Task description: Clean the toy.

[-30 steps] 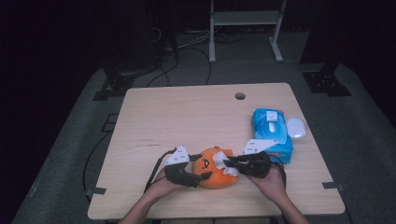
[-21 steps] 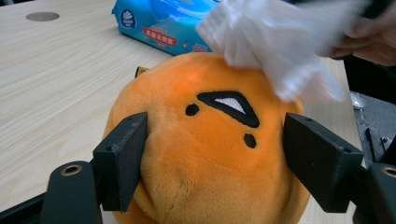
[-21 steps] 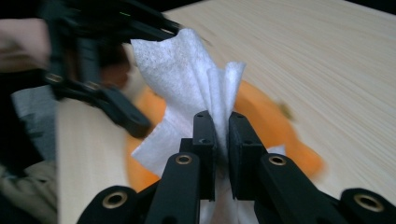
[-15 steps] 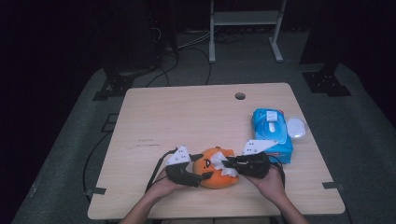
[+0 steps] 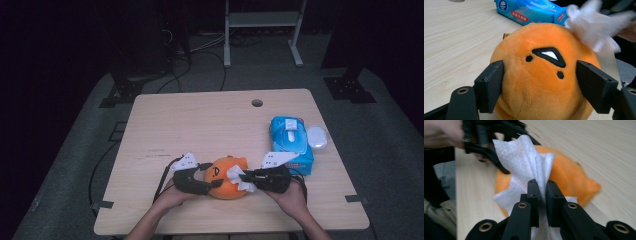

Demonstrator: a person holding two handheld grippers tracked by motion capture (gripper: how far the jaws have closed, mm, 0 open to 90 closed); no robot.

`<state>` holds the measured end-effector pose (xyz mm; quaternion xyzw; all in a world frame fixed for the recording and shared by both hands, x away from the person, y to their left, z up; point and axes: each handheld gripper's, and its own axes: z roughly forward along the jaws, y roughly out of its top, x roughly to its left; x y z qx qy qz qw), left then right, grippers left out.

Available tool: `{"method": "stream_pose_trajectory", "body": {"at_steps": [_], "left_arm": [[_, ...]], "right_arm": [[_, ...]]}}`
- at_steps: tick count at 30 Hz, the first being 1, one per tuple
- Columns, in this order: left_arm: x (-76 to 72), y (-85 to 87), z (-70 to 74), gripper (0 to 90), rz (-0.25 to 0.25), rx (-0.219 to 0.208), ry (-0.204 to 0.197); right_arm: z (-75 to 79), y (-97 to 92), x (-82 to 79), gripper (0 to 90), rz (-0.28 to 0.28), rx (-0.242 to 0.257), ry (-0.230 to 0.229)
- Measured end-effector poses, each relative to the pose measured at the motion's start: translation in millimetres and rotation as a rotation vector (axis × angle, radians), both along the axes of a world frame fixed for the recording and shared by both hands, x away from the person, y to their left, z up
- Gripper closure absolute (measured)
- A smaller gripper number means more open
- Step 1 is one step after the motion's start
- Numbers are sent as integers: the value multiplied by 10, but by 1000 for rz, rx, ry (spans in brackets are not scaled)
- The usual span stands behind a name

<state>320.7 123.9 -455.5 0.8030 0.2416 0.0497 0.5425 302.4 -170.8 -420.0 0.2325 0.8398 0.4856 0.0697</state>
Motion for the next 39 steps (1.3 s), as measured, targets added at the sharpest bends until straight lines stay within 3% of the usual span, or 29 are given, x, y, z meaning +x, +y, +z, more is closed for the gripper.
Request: {"method": "stream_pose_trajectory", "body": {"at_steps": [5,6,9,11,12,16,18,20,23,24,25,26,28,30,34,36,39], "left_arm": [[-9,-20,4,244,3,4,-9],[-14,-31,5,243,8,3,-7],[-39,-100,21,238,7,10,-31],[-47,-121,26,233,6,8,-34],[-52,-134,36,215,-4,8,-41],[-37,-94,56,171,-21,-12,-31],[-4,-49,67,133,3,-29,-6],[5,-41,61,181,2,-28,4],[-10,-77,66,243,2,-17,-17],[-38,-128,95,261,-7,-16,-48],[-38,-128,95,274,-7,-16,-48],[-85,-196,129,293,-43,7,-90],[-135,-244,145,300,-62,40,-132],[-140,-243,145,287,-64,44,-135],[-70,-179,129,168,-36,5,-77],[-64,-183,112,200,-44,-2,-68],[-96,-219,151,305,-40,11,-110]], "right_arm": [[-29,-131,86,819,-69,-17,17],[5,-142,72,819,-82,2,13],[80,-49,9,818,-48,38,-10],[92,-3,-7,818,-34,29,-20],[64,73,-13,818,-19,-3,-25],[3,37,34,819,-17,-5,-3],[6,-55,63,819,-53,-28,-12],[3,-105,78,819,-73,-24,1],[31,-104,72,819,-72,-3,1],[106,-38,35,819,-53,14,-25],[106,-38,35,819,-53,14,-25],[163,23,17,819,-32,28,-45],[186,78,15,819,-21,10,-63],[147,70,44,820,-17,3,-51],[70,-31,95,820,-41,4,-14],[61,-76,105,820,-54,3,-7],[102,-82,84,820,-67,7,-13]]}}
